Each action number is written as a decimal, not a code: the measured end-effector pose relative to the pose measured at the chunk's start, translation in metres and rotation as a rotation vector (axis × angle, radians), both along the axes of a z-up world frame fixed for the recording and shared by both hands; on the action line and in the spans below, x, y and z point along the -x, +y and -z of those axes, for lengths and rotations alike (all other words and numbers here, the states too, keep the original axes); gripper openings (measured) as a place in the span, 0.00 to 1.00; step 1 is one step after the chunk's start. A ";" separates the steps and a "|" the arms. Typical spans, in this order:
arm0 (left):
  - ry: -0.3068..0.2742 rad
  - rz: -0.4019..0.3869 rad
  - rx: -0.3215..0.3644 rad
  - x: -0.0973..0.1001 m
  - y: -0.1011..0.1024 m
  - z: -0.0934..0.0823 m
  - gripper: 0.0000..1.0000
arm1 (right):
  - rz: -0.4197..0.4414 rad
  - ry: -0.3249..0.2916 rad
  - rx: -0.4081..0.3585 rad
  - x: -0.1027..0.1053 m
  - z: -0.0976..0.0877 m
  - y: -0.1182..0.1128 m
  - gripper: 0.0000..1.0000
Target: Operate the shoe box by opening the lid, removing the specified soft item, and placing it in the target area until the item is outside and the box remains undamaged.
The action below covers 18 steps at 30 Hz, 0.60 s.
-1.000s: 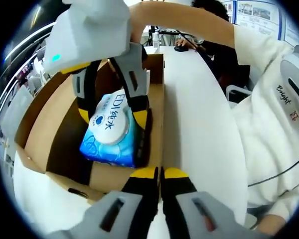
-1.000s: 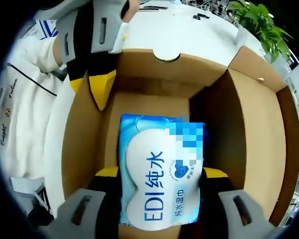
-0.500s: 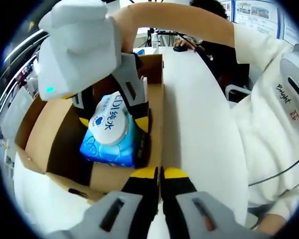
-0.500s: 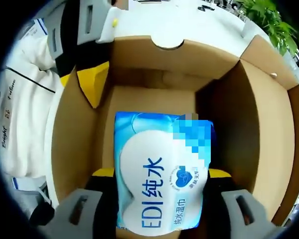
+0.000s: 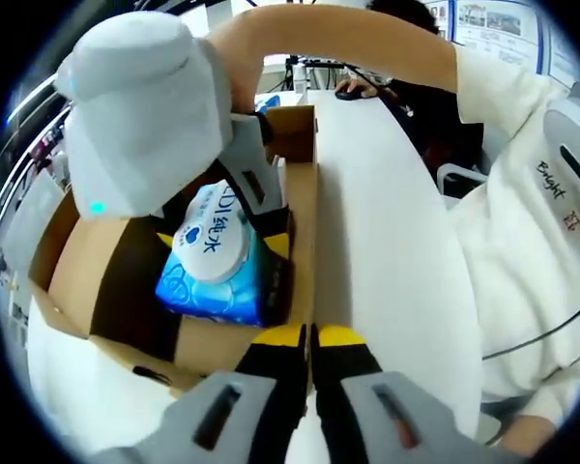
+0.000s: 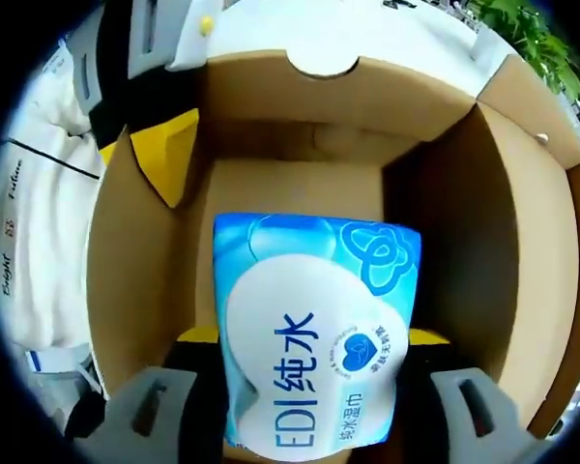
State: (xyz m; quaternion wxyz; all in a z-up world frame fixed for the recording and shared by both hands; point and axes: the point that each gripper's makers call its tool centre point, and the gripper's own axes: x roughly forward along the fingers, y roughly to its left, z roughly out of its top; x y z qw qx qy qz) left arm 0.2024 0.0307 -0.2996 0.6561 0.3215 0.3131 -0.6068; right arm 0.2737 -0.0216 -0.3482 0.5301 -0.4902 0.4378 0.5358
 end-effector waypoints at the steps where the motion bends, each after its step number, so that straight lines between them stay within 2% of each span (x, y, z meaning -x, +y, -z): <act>1: -0.001 0.001 -0.001 0.000 0.000 0.000 0.01 | 0.004 0.005 0.003 -0.003 -0.001 0.000 0.72; 6: 0.002 0.002 -0.003 0.000 0.000 0.000 0.01 | 0.008 0.026 0.003 -0.018 -0.002 0.001 0.73; 11: 0.003 -0.001 -0.002 0.000 0.000 0.000 0.01 | 0.015 0.056 0.027 -0.021 0.000 0.001 0.74; 18: 0.001 0.000 -0.003 0.000 0.000 0.000 0.01 | 0.016 0.048 0.077 -0.009 0.001 -0.002 0.77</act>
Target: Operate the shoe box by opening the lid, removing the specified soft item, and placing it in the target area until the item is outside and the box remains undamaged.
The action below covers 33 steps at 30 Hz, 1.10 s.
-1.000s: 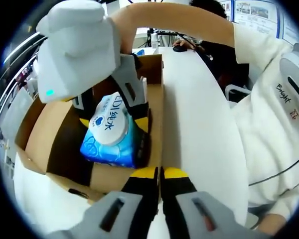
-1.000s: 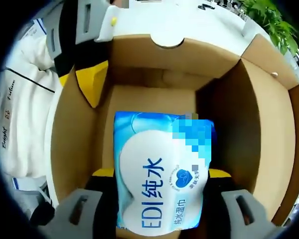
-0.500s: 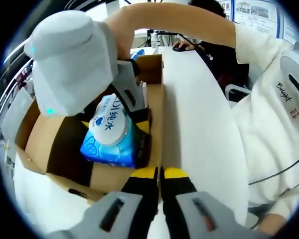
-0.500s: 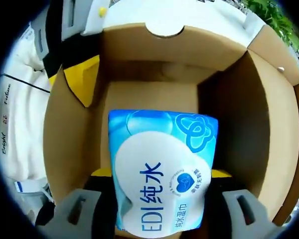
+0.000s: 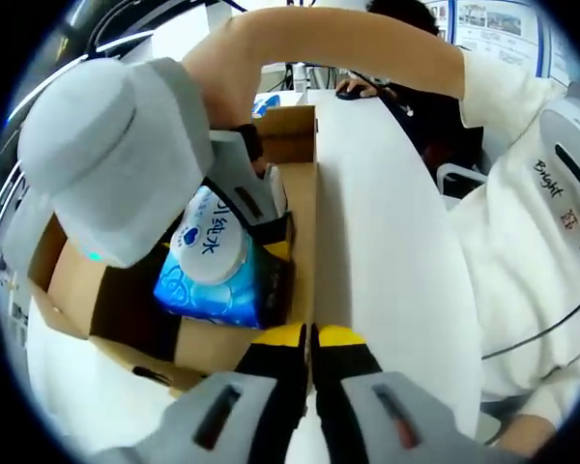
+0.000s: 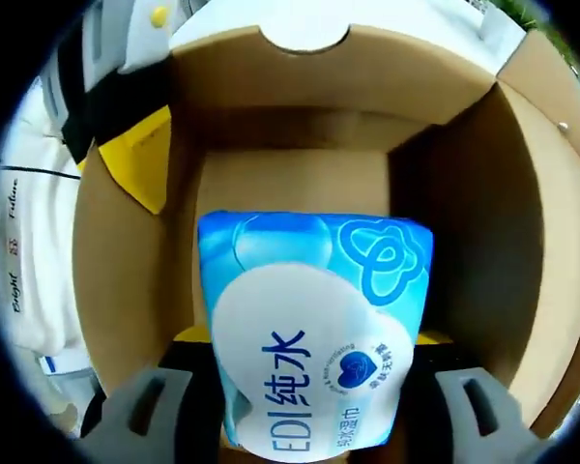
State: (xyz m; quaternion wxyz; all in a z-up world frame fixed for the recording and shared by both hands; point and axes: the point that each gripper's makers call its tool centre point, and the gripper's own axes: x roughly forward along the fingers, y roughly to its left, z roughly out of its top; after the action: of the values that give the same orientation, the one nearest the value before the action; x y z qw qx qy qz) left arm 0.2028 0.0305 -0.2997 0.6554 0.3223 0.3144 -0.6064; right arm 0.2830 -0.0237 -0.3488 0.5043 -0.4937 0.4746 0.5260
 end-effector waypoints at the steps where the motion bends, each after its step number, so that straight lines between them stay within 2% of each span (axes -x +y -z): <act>1: 0.001 0.002 0.000 0.000 0.000 0.000 0.01 | 0.004 -0.010 0.014 0.000 -0.001 -0.001 0.77; 6: 0.004 -0.001 -0.001 0.000 0.000 0.000 0.01 | 0.001 -0.005 -0.014 0.003 -0.001 -0.004 0.75; 19: 0.009 -0.005 -0.002 0.001 0.001 0.000 0.01 | 0.011 -0.015 0.046 0.003 0.001 -0.004 0.77; 28: 0.009 -0.006 0.001 0.001 0.001 0.000 0.01 | 0.009 -0.013 0.038 0.006 0.003 -0.003 0.76; 33: 0.006 -0.003 0.004 0.001 0.001 0.000 0.01 | 0.020 -0.015 0.063 0.011 0.004 -0.004 0.75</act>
State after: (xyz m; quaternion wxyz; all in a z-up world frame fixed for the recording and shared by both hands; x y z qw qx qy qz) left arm 0.2019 0.0312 -0.2995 0.6559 0.3187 0.3159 -0.6070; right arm 0.2724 -0.0279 -0.3523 0.4974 -0.5084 0.4921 0.5019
